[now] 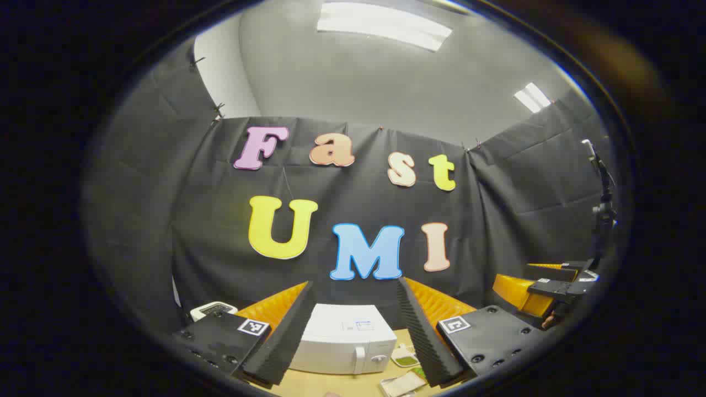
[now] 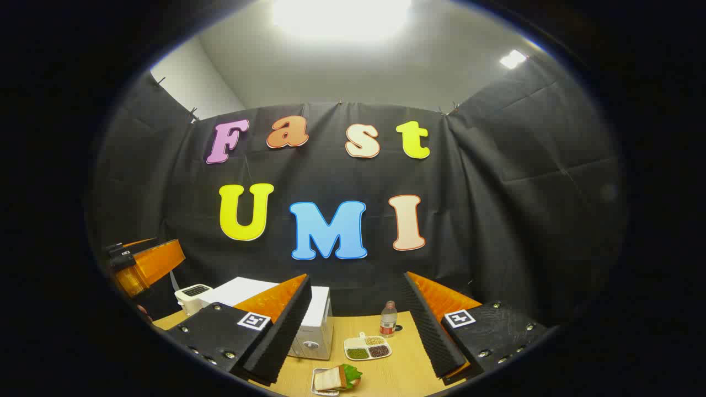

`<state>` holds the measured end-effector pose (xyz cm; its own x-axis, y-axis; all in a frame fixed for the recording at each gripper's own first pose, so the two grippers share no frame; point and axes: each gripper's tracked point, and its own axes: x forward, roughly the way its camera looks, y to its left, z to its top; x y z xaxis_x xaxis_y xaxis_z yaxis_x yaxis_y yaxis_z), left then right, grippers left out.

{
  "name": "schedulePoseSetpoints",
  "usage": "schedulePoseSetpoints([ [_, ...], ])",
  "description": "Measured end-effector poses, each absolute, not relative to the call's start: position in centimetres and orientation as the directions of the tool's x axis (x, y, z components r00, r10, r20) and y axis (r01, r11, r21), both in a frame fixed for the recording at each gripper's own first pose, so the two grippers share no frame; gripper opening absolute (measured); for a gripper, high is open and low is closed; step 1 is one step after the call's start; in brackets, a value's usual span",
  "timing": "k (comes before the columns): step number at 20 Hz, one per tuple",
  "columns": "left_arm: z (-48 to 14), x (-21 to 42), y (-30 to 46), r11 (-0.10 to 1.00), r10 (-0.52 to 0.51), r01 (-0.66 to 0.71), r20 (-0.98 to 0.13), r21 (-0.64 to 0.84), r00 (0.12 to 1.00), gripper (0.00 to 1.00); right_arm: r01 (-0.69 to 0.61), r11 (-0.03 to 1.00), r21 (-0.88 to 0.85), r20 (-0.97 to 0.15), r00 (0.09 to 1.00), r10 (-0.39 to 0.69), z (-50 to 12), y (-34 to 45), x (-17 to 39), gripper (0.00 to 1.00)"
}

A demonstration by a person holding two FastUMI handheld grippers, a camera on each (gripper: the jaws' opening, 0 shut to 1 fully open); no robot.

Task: Open the microwave oven with the left hand, put the food in, and close the microwave oven.

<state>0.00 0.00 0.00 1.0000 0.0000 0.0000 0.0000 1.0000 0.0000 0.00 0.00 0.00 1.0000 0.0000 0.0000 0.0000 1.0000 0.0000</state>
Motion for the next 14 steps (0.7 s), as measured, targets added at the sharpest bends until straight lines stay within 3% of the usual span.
schedulePoseSetpoints([
  [14, -2.3, 2.0, -0.8, 0.999, 0.038, -0.037, -0.025, 0.001, 0.999, 0.96, -0.060, 0.998, 0.001, -0.027, 0.998, 0.060, -1.1, -0.2, 2.0, 0.99],
])
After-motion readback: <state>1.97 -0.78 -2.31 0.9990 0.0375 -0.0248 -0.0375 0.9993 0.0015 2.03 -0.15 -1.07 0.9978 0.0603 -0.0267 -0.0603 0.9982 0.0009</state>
